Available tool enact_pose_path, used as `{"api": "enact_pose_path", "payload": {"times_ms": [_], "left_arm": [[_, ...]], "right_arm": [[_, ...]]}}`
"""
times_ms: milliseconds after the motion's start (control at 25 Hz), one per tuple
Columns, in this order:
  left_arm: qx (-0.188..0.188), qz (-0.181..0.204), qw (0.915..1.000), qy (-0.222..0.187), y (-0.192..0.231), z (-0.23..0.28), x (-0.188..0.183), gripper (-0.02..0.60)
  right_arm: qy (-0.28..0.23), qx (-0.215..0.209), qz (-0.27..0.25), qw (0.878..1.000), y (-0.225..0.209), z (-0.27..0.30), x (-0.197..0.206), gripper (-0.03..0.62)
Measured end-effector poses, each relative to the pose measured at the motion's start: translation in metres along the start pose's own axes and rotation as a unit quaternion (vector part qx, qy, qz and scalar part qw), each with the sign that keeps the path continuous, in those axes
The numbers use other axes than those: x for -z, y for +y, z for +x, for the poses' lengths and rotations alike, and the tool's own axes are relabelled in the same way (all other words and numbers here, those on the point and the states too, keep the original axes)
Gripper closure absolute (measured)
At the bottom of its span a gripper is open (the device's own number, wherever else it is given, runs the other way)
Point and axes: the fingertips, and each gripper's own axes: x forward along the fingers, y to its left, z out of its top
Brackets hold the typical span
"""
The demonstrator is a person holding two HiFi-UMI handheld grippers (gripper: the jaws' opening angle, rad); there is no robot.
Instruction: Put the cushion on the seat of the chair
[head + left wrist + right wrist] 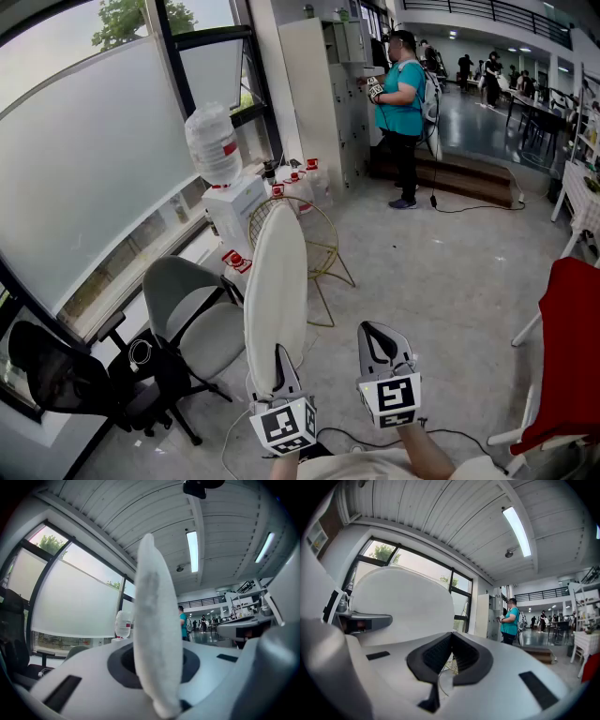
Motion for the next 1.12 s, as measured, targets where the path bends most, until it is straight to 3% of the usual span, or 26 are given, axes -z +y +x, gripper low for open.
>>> {"api": "enact_pose_path", "payload": {"times_ms": [480, 960, 1120], "left_arm": [[-0.009, 0.003, 0.9999, -0.005, -0.011, -0.001, -0.008, 0.525], [-0.032, -0.008, 0.9995, 0.004, -0.002, 0.020, 0.002, 0.524], [-0.035, -0.010, 0.9993, 0.012, 0.001, 0.032, 0.000, 0.523]], "right_arm": [[-0.023, -0.015, -0.031, 0.999, -0.011, -0.011, -0.010, 0.577], [0.005, -0.038, -0.004, 0.999, -0.023, 0.006, 0.023, 0.577], [0.025, -0.042, 0.027, 0.998, -0.035, 0.012, 0.031, 0.576]]}}
